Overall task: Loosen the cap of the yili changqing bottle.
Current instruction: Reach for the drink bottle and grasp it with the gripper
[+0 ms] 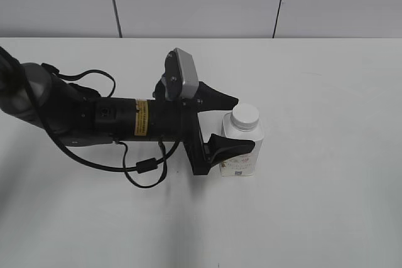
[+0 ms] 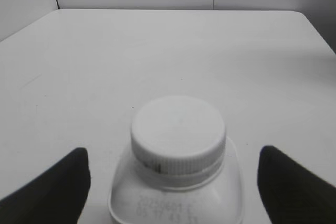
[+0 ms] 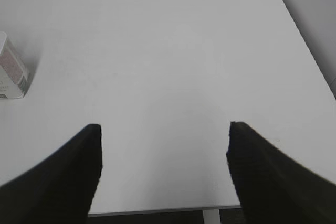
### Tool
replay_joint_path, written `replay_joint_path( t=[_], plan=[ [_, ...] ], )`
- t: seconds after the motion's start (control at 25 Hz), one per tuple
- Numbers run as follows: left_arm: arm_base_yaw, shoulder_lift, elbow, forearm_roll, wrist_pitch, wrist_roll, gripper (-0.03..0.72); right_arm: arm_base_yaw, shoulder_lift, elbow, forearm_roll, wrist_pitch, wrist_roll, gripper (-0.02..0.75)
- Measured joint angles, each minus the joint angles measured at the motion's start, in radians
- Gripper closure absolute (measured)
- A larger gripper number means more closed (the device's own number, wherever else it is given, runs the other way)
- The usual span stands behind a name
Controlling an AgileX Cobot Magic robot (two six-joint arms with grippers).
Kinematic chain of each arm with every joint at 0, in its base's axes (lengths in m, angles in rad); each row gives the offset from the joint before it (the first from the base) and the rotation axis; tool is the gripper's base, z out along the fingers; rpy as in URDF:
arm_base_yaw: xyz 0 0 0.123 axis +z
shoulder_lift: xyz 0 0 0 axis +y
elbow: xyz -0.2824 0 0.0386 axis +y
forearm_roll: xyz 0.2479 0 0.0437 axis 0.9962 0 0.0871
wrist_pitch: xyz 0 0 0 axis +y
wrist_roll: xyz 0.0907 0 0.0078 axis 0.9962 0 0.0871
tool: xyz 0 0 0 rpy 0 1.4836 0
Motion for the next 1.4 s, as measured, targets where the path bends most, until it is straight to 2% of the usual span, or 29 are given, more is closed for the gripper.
replay_joint_path(
  t=[0.48,0.6,0.72,1.24,1.4],
  plan=[
    [0.000,0.000,-0.001,0.004,0.023,0.000,0.101,0.000,0.000,0.000,0.000,0.000,0.000,0.153],
    [0.000,0.000,-0.001,0.004,0.029,0.000,0.149,0.000,0.000,0.000,0.000,0.000,0.000,0.153],
    [0.000,0.000,-0.001,0.008,0.029,0.000,0.244,0.000,0.000,0.000,0.000,0.000,0.000,0.153],
    [0.000,0.000,-0.001,0.008,0.029,0.000,0.243,0.000,0.005,-0.003,0.000,-0.001,0.000,0.153],
    [0.000,0.000,-0.001,0.008,0.029,0.000,0.243,0.000,0.136,-0.060,0.007,-0.041,0.000,0.153]
  ],
)
